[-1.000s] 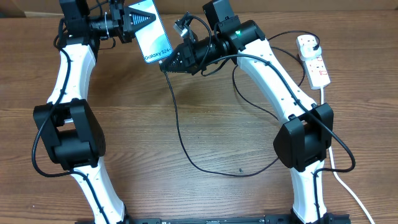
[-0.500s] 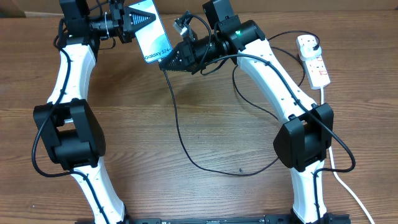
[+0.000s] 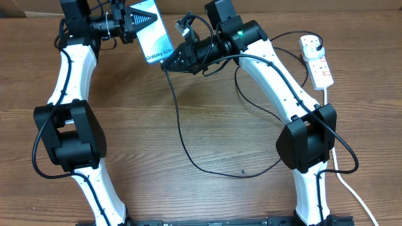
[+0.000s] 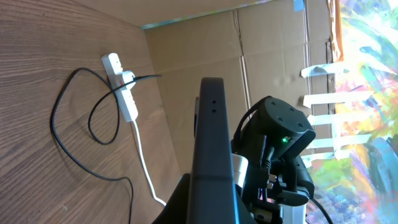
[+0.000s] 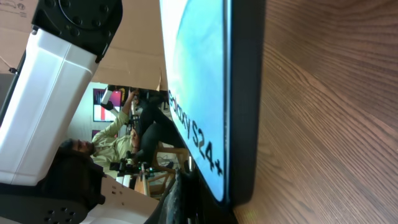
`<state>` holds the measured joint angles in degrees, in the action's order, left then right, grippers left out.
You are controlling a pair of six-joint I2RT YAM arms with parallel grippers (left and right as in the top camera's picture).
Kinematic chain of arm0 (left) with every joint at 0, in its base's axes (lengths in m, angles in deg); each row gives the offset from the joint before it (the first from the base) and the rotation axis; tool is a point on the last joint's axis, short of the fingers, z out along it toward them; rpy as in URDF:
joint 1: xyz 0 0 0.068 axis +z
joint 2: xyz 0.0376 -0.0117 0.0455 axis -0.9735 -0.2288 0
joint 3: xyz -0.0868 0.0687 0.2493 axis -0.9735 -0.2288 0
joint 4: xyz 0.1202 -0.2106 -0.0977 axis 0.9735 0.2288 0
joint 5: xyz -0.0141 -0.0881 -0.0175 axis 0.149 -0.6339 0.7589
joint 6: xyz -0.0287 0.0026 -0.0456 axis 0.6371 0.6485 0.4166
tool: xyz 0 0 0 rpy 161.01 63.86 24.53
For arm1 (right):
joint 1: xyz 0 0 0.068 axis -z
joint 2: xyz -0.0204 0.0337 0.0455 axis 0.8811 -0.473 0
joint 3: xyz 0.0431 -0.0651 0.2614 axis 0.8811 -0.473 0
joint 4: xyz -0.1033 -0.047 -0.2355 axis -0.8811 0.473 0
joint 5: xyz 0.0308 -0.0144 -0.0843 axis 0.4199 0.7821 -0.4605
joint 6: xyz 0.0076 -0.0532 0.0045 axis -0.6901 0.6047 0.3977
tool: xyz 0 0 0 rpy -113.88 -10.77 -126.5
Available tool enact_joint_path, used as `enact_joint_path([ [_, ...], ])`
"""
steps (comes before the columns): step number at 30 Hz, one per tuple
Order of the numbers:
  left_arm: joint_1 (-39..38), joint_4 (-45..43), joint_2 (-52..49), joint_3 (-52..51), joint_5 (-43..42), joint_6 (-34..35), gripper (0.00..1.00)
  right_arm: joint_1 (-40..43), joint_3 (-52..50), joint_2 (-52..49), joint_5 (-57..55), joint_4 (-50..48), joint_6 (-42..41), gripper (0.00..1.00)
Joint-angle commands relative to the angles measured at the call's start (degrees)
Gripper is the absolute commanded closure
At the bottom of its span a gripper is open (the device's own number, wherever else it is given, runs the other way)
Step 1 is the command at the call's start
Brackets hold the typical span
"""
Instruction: Plug charger to phone and switch on socket
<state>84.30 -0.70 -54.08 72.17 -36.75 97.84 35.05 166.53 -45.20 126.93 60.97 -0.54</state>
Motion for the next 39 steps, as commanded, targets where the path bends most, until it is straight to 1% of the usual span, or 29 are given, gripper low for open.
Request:
enact_joint_path([
  [1, -0.1, -0.3, 0.1, 0.8, -1.2, 0.6, 0.96, -0.2, 0.0, -0.9, -0.2, 0.0, -0.2, 0.96],
  [26, -0.1, -0.3, 0.1, 0.8, -2.6, 0.3, 0.96, -0.2, 0.0, -0.9, -1.3, -2.9, -2.7, 0.96],
  [30, -0.1, -0.3, 0.1, 0.8, -2.6, 0.3, 0.96, -0.2, 0.0, -0.9, -1.3, -4.1, -4.4, 0.96],
  [39, -0.1, -0.2, 0.1, 0.8, -2.6, 0.4, 0.96, -0.2, 0.0, -0.9, -2.3, -9.5, -12.2, 0.96],
])
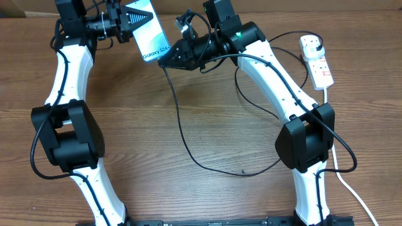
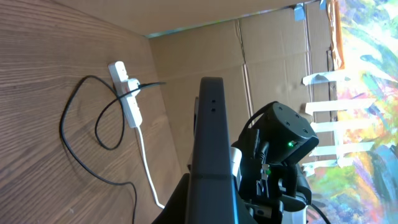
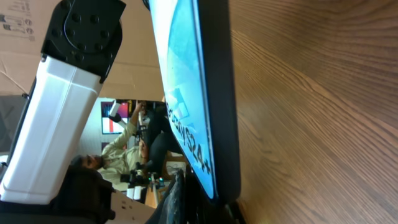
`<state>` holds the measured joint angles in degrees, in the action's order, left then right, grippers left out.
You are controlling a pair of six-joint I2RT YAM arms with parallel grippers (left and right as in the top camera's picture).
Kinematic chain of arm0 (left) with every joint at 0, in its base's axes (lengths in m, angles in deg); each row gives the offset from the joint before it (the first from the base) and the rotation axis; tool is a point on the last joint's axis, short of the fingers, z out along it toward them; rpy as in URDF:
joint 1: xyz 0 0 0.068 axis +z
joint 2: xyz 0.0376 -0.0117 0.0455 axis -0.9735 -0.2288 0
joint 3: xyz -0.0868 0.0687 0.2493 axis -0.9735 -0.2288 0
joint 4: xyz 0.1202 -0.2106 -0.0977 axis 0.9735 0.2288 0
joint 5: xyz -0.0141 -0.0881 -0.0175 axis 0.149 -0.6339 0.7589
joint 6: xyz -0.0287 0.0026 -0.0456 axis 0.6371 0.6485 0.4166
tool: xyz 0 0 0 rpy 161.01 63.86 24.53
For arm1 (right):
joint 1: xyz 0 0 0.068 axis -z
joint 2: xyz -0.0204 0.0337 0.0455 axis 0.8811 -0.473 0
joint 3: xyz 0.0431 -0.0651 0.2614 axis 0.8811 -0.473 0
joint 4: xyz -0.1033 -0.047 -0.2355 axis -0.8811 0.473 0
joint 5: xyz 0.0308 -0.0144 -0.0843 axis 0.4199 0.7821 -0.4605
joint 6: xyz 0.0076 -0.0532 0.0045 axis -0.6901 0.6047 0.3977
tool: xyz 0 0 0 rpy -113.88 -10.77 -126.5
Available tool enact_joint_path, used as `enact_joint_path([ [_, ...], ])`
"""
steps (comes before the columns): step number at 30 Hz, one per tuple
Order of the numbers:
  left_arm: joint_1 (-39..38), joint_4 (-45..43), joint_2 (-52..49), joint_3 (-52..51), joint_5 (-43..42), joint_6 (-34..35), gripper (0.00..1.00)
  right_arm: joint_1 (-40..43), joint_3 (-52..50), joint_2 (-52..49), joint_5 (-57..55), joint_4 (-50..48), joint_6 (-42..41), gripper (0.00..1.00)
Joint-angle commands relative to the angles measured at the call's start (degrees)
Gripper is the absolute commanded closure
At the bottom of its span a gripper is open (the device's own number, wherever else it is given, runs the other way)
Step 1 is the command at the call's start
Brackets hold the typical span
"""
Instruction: Plug charger to phone and switch on socket
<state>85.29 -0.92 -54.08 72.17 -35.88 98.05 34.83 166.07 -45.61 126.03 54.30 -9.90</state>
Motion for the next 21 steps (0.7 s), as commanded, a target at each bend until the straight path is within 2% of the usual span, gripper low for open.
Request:
enact_joint_path([
  [1, -1.1, 0.0, 0.1, 0.8, -3.5, 0.2, 0.96, 0.0, 0.5, -0.5, -1.8, -2.9, -3.3, 0.96],
  [5, -1.1, 0.0, 0.1, 0.8, -3.2, 2.2, 0.96, 0.0, 0.5, -0.5, -2.5, -3.0, -3.5, 0.96],
  [14, -1.2, 0.0, 0.1, 0.8, -2.0, 13.8, 0.96, 0.0, 0.5, -0.5, -2.6, -3.3, -3.3, 0.96],
  [21, -1.2, 0.0, 0.1, 0.8, -2.6, 13.2, 0.96, 0.4, 0.5, -0.5, -2.6, -3.3, -3.3, 0.96],
])
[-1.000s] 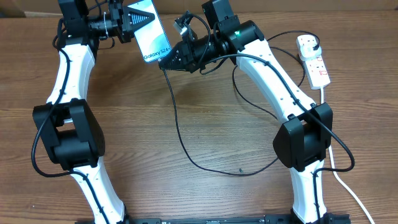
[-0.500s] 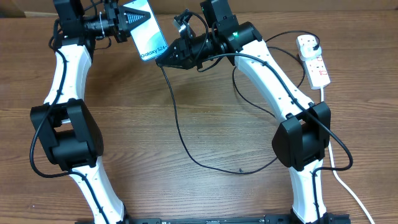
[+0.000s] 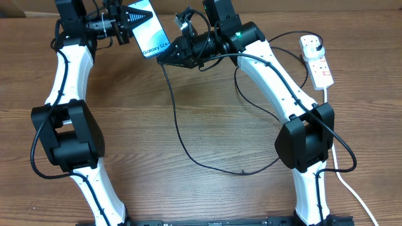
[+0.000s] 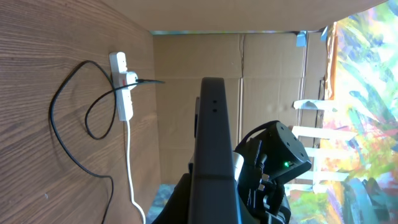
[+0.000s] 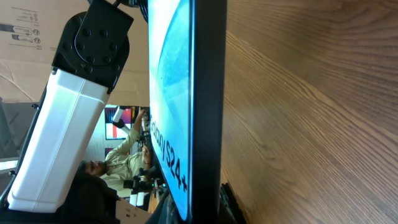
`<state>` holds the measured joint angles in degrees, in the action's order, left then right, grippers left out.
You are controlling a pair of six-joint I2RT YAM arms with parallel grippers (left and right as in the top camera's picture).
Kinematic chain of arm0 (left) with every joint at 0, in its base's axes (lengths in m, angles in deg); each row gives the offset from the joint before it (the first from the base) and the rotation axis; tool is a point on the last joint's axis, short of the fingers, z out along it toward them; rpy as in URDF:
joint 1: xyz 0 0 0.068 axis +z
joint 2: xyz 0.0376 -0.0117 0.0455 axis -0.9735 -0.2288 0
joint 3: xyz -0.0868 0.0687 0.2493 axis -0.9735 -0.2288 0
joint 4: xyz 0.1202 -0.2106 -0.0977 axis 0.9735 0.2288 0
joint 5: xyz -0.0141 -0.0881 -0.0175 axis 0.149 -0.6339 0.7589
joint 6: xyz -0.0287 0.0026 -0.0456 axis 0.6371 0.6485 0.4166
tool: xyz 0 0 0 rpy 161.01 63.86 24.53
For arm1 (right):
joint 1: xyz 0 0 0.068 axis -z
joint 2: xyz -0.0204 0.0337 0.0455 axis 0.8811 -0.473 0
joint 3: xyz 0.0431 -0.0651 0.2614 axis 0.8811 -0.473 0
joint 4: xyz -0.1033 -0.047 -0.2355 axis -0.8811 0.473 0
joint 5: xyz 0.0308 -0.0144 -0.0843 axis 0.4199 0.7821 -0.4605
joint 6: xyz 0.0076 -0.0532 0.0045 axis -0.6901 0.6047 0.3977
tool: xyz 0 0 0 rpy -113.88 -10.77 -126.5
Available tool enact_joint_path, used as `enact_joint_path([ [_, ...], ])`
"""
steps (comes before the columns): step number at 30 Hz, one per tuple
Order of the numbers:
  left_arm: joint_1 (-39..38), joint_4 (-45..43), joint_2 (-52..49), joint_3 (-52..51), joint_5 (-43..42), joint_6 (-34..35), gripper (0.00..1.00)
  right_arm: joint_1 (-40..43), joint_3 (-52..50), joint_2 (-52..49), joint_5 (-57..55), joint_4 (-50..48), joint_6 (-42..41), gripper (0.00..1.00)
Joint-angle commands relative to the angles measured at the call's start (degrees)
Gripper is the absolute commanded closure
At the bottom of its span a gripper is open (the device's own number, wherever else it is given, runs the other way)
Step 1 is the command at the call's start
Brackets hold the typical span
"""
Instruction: Plug charger to phone and switch on socket
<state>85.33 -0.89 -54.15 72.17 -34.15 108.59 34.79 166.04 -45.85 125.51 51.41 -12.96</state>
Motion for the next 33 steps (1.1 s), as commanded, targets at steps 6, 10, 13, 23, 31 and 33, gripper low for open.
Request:
enact_joint_path([
  [6, -0.4, -0.1, 0.2, 0.8, -2.3, 2.7, 0.96, 0.8, 0.5, -0.2, -0.2, 0.0, 0.1, 0.96],
  [10, 0.1, -0.1, 0.2, 0.8, -1.0, 2.7, 0.96, 0.8, 0.5, -0.2, 3.3, 0.1, 1.6, 0.96],
  [13, 0.2, -0.1, 0.2, 0.8, -0.7, 2.7, 0.96, 0.8, 0.5, -0.2, 3.6, 0.1, 1.6, 0.96],
  [23, 0.5, -0.1, 0.2, 0.8, 0.0, 1.6, 0.96, 1.5, 0.5, -0.2, 6.8, 4.2, 5.8, 0.96],
  [31, 0.5, -0.1, 0.2, 0.8, -0.3, 1.6, 0.96, 2.1, 0.5, -0.2, 9.2, 3.1, 6.1, 0.96],
  [33, 0.5, -0.1, 0.2, 0.8, -0.4, 1.6, 0.96, 2.1, 0.5, -0.2, 9.1, 2.6, 6.1, 0.96],
])
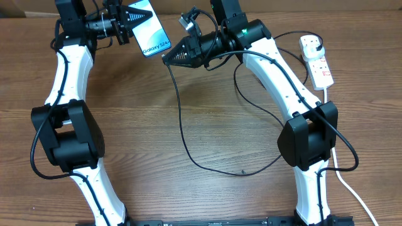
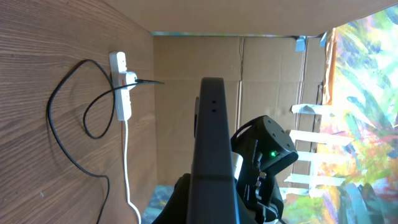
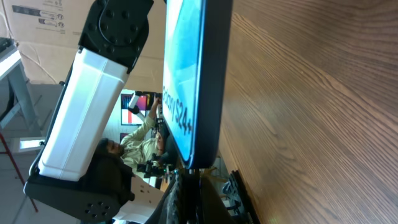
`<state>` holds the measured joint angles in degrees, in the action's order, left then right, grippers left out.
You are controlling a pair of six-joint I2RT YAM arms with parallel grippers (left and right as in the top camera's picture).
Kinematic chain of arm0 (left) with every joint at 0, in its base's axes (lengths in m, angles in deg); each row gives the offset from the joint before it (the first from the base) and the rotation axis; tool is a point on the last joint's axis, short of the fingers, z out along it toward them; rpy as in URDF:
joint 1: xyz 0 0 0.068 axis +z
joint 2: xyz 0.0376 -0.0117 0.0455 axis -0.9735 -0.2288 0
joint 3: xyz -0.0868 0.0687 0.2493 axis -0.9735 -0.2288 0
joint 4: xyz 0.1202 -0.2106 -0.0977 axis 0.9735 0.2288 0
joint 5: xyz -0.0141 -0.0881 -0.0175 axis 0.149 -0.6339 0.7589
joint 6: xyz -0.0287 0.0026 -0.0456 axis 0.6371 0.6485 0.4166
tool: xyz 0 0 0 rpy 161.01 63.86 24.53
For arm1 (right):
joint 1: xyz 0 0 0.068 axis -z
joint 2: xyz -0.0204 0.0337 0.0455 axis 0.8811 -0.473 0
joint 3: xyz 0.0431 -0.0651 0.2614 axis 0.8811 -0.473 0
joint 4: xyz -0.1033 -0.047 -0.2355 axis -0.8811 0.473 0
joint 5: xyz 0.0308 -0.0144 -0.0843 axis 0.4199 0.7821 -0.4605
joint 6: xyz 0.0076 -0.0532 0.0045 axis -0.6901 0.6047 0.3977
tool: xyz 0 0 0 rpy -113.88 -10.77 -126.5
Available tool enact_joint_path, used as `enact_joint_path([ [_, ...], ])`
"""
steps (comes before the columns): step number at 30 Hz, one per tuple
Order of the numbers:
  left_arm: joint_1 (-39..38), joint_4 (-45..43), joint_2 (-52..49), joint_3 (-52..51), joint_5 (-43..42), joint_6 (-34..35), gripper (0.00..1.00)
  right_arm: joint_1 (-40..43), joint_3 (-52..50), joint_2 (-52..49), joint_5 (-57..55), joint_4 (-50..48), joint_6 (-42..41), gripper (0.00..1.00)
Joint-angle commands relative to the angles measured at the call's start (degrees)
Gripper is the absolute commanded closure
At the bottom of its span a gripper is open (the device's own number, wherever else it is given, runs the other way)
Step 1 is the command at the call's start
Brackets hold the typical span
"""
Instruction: Plug charger to phone and switch on socket
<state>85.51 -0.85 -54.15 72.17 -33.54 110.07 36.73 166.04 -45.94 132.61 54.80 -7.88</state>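
The phone point(image 1: 154, 39), screen lit with "Galaxy S24+", is held above the far table edge with my left gripper point(image 1: 138, 23) shut on its upper part. In the left wrist view the phone point(image 2: 213, 143) stands edge-on between my fingers point(image 2: 186, 199). My right gripper point(image 1: 169, 57) is shut on the charger plug point(image 3: 186, 180), whose tip sits right at the phone's lower end point(image 3: 198, 163). Whether the plug is seated, I cannot tell. The black cable point(image 1: 180, 125) hangs down from it. The white power strip point(image 1: 316, 60) lies far right.
The black cable loops across the middle of the table point(image 1: 251, 171) and back to the power strip point(image 2: 122, 87), whose white lead point(image 1: 348, 188) runs off the front right. A cardboard wall point(image 2: 186, 68) stands behind the table.
My right gripper has shifted slightly right and away from the phone. In the right wrist view the phone's lower end now shows with the plug just beneath it. The left gripper holds as before.
Throughout, my left gripper held the phone raised and my right gripper held the plug close to its lower end. The phone went from tilted to nearly edge-on to the right wrist camera, and now the plug sits directly below its bottom edge.
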Motion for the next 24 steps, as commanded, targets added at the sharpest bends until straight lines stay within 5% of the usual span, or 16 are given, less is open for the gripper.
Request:
enact_joint_path([
  [1, 0.3, -0.2, 0.2, 0.8, -1.0, 0.1, 0.96, 0.2, 0.5, -0.2, 2.1, -1.1, 1.0, 0.96],
  [24, -0.7, -0.2, 0.2, 0.8, -0.6, -0.8, 0.96, -0.7, 0.5, -0.2, 0.1, -2.9, -0.9, 0.96],
])
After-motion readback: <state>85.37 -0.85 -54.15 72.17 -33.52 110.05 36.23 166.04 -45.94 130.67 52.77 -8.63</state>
